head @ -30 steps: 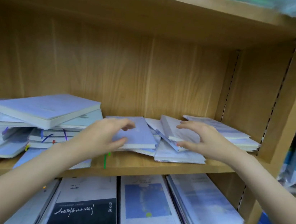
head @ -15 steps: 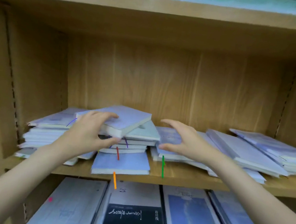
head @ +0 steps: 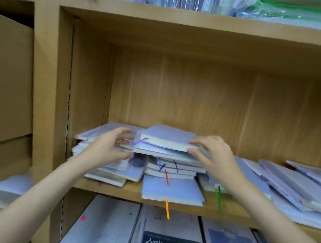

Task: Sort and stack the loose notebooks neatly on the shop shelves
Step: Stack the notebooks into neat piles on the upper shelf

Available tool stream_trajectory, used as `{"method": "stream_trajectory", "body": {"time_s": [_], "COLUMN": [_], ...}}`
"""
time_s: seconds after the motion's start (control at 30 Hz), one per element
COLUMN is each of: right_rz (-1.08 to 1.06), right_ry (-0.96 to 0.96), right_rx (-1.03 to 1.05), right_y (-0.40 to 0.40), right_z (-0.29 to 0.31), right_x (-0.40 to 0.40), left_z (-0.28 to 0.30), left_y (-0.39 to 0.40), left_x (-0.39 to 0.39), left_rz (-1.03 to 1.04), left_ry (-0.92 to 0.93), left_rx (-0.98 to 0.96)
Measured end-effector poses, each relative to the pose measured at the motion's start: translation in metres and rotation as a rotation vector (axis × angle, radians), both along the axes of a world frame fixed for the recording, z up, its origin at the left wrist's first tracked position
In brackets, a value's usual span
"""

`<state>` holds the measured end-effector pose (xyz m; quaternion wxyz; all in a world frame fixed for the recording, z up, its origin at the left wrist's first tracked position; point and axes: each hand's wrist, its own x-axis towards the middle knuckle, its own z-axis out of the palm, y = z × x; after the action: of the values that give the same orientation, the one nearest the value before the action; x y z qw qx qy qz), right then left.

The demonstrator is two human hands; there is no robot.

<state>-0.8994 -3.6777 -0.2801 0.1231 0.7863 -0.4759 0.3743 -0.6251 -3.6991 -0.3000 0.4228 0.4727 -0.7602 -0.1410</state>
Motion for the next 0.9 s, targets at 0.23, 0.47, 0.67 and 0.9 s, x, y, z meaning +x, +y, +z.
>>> {"method": "stream_trajectory", "body": {"time_s": [0.23, 0.47, 0.67, 0.9], "right_rz": [0.104, 0.038, 0.032, 0.009], "right_ry": [-0.840, -0.887, -0.909, -0.955], "right_rx": [0.790, 0.849, 0.894, 0.968], "right_y": [-0.021, -0.054, -0.057, -0.042], "right_z": [-0.001, -0.001, 0.009, 0.008], "right_x": [-0.038, -0.032, -0.031, -0.051], "left_z": [-0.008, -0.014, -0.021, -0.010], "left_y": [-0.001, -0.005, -0.005, -0.006], "left_x": [-0.016, -0.017, -0.035, -0.041], "left_rz": [0.100, 0.127, -0.080, -0.035], "left_ry": [-0.160, -0.162, -0.168, -0.276], "left_rx": [-0.122, -0.260, -0.506, -0.443]}}
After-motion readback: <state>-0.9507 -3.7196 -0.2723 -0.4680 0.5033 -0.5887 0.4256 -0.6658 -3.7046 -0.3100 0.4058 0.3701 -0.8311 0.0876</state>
